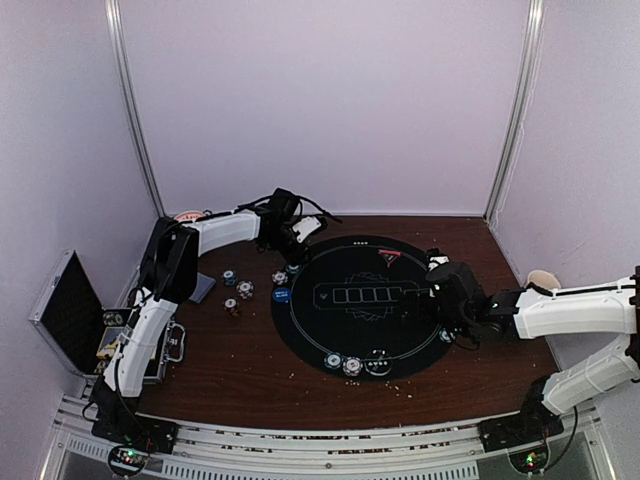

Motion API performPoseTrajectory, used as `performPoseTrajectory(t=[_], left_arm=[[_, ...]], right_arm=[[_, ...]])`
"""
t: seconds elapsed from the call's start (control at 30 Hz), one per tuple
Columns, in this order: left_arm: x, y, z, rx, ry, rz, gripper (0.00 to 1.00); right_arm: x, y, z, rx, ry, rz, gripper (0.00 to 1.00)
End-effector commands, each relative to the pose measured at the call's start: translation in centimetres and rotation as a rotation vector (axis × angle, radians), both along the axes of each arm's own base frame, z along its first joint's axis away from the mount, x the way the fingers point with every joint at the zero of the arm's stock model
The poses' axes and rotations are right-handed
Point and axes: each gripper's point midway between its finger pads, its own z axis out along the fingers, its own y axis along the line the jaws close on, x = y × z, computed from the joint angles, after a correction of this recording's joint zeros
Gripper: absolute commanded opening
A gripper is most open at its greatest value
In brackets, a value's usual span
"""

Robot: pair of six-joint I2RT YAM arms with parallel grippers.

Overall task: Distribute texas hold em gaming equipment
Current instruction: Place the small blind button in the dealer area.

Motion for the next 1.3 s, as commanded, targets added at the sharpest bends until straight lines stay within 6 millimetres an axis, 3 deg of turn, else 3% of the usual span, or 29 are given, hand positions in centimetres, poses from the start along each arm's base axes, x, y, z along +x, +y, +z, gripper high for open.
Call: performPoseTrajectory(t=[0.0,0.2,0.47,0.63,1.0,1.13,1.27], left_arm=[[0.8,0.3,-1.1,0.0,-0.009,0.023,0.11],[0.6,0.6,-1.8,0.016,0.001,0.029,0.17],[0.6,0.7,-2.0,0.027,-0.001,0.034,0.45],[0.8,0.9,-1.6,0.034,-0.011,0.043,0.46],[0.8,0.8,-0.6,0.017,-0.017,0.04,0.66],[0.4,-0.3,1.7,-0.024,-0.031,0.009,0.78],[-0.1,-1.7,7.1,-0.061,-0.11,-0.031,0.95]], right_arm=[[0.2,0.5,0.4,0.004,-0.012,0.01,1.0],[0.2,0.5,0.4,0.005,-0.011,0.01,1.0],[0.2,0.6,0.4,0.006,-0.011,0.011,1.0],[0.1,0.6,0.4,0.005,-0.011,0.012,1.0],[0.2,0.5,0.5,0.006,-0.011,0.012,1.0],[0.1,0.6,0.5,0.006,-0.012,0.015,1.0],[0.1,0.5,0.5,0.007,-0.012,0.01,1.0]])
